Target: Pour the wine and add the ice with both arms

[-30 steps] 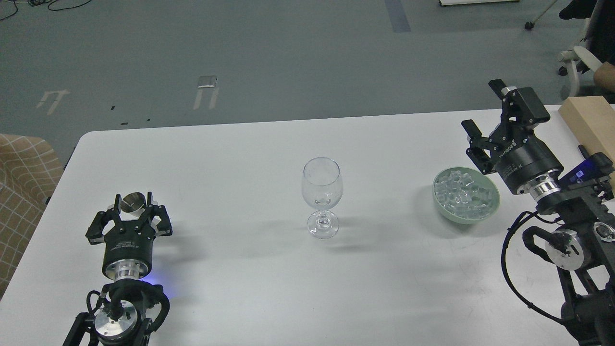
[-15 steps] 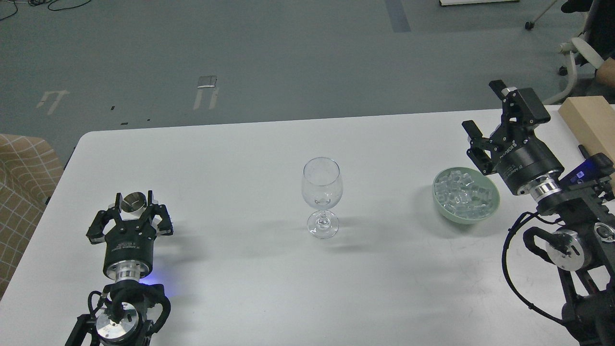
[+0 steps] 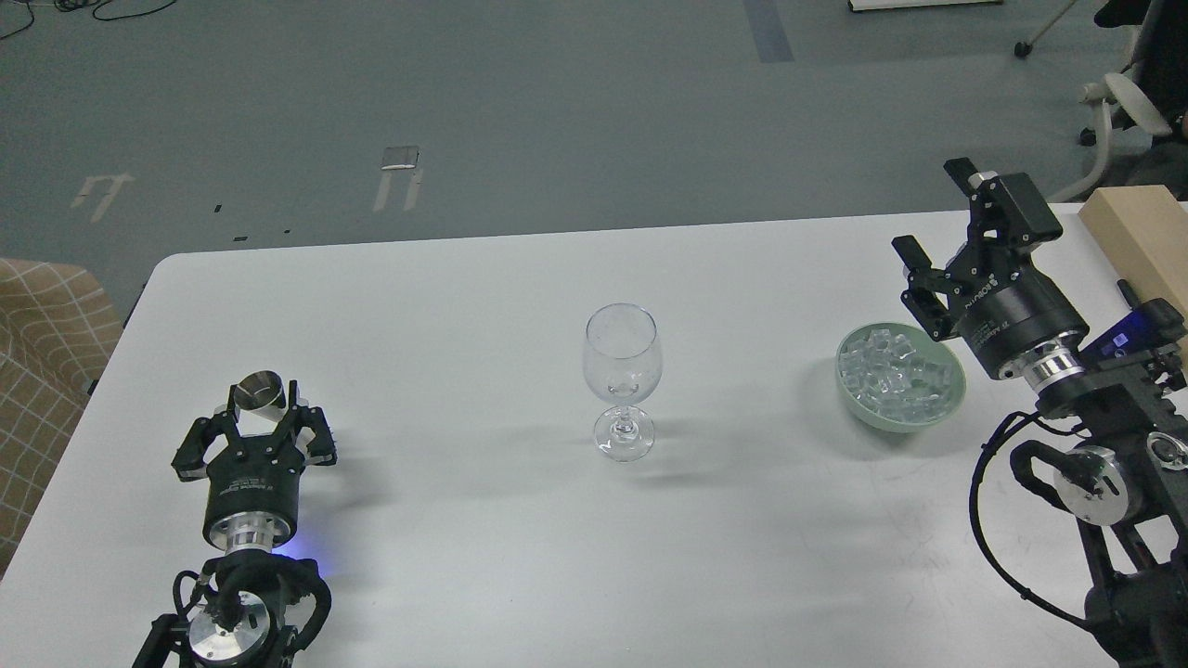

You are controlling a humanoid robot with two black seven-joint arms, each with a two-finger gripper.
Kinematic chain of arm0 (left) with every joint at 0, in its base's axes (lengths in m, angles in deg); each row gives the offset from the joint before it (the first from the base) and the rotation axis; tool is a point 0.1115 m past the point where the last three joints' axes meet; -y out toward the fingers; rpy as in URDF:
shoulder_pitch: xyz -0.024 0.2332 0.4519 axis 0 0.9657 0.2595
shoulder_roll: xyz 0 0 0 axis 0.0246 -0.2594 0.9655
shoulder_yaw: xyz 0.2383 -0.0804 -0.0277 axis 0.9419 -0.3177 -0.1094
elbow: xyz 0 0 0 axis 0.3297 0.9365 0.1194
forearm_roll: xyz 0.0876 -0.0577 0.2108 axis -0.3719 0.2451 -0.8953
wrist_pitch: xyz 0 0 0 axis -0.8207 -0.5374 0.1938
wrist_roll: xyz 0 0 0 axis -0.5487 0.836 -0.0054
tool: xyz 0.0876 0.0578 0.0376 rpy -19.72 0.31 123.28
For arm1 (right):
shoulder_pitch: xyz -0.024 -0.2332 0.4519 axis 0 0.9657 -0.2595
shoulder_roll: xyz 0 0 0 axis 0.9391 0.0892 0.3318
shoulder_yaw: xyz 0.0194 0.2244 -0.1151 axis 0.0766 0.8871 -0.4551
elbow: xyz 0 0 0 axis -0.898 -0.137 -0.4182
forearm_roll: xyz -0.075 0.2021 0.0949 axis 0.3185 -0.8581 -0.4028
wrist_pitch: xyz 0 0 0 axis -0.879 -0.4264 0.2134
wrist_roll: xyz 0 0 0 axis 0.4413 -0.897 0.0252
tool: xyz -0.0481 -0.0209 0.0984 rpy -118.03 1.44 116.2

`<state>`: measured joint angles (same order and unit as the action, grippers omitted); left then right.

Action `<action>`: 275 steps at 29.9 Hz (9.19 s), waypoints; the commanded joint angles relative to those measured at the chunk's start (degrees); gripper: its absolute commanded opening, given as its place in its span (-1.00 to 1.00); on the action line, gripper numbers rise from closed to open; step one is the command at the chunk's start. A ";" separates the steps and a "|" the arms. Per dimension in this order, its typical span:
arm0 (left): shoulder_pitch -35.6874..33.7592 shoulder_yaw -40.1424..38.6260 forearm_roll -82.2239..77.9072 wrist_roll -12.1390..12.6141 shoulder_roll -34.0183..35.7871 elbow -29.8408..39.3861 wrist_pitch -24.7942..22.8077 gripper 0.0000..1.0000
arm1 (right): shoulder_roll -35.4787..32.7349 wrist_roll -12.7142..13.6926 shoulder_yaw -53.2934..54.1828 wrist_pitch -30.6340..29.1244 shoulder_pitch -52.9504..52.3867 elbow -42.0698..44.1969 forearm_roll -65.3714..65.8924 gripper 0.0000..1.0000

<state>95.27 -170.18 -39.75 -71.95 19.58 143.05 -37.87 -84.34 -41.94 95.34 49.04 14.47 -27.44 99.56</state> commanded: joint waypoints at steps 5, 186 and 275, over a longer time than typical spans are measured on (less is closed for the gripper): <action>-0.09 0.03 -0.63 -0.16 0.00 -0.26 -0.20 -0.04 | -0.08 0.00 0.00 0.01 0.00 -0.10 0.00 1.00; -11.95 22.01 -10.82 8.80 0.00 17.85 14.74 -0.87 | 3.26 -0.61 0.09 -0.16 0.88 6.49 0.00 1.00; -14.32 27.81 -23.83 8.71 0.00 17.58 14.57 -0.81 | 2.91 -0.61 -1.93 -0.34 0.00 7.54 0.53 1.00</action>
<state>81.17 -142.38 -63.54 -63.23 19.58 160.63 -23.22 -81.43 -42.55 93.40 48.71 14.47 -19.90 100.08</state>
